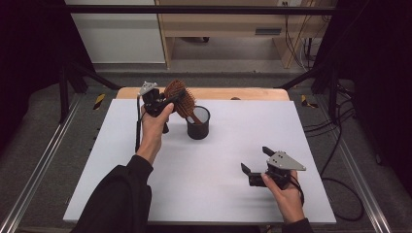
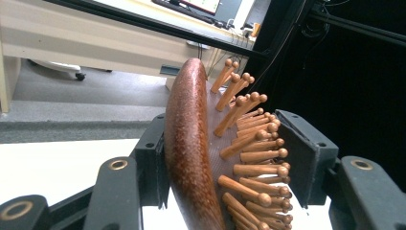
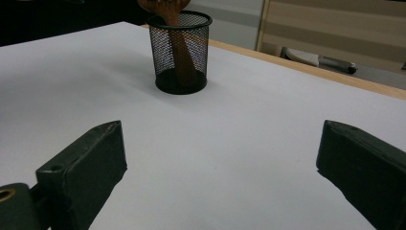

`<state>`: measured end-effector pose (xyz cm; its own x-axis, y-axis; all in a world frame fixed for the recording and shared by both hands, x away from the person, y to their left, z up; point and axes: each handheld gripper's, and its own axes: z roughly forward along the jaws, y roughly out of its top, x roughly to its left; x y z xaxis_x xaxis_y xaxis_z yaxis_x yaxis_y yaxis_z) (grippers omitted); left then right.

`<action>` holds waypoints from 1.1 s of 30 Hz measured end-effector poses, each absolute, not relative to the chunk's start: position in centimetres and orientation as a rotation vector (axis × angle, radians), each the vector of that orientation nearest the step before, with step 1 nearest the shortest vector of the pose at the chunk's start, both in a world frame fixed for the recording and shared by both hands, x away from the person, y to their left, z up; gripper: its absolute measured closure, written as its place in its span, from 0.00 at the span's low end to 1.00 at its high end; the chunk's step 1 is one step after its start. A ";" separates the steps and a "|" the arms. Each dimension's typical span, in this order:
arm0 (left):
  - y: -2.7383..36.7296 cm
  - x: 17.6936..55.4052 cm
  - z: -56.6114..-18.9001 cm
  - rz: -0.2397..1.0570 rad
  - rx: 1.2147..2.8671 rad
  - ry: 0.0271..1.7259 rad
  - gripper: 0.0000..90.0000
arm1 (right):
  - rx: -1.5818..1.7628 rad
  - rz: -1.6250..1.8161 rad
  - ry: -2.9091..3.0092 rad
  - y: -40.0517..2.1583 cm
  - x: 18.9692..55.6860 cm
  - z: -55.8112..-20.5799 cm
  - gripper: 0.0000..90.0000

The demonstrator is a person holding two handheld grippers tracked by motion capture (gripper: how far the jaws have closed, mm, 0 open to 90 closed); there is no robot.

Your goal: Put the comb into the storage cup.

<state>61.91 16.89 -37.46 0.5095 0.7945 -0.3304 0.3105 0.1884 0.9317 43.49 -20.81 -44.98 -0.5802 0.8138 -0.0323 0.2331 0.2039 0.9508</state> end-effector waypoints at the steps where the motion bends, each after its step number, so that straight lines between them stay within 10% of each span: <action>1: 16.9 61.9 -37.5 0.450 1.394 1.046 0.47 | 0.971 1.387 1.936 -20.8 43.5 -45.0 0.04; 33: 17.0 62.0 -37.6 0.481 1.409 1.053 0.43 | 0.975 1.391 1.947 -20.7 43.5 -45.0 0.04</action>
